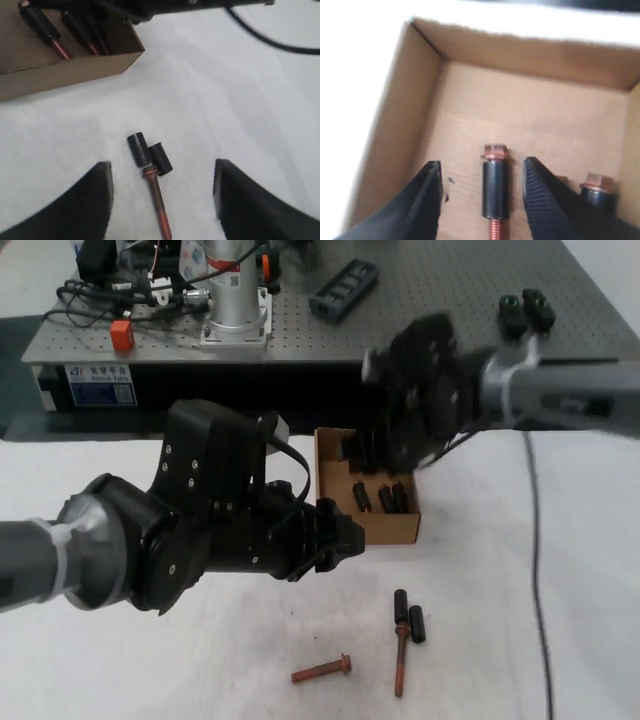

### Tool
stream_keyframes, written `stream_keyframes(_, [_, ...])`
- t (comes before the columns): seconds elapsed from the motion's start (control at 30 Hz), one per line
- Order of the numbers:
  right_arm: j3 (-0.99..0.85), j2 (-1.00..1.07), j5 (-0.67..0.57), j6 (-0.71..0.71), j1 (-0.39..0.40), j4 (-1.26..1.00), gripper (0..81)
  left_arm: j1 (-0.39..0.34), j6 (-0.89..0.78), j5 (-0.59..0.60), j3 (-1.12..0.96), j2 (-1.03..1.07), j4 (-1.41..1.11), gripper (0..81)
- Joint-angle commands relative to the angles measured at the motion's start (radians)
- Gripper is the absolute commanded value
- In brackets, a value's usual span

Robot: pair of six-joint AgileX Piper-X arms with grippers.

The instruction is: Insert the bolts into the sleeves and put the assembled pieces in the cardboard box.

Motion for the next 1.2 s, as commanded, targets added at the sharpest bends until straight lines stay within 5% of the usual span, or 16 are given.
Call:
stream_keyframes(0.0, [0.015, -0.127, -0.016, -0.007, -0.011, 0.004, 33.6, 0.001, 0.015, -0.008, -0.004, -0.015, -0.003, 43.1])
stream_keyframes(0.23, [0.274, -0.374, 0.027, -0.004, 0.009, 0.238, 33.6, 0.001, 0.021, -0.008, -0.004, -0.015, -0.003, 43.1])
stream_keyframes(0.43, [0.459, -0.355, 0.08, 0.022, 0.059, 0.255, 33.6, 0.001, 0.026, -0.008, -0.004, -0.015, -0.003, 43.1])
stream_keyframes(1.17, [0.482, -0.179, 0.142, 0.012, 0.075, 0.197, 31.6, 0.001, 0.045, -0.008, -0.004, -0.015, 0.013, 43.1])
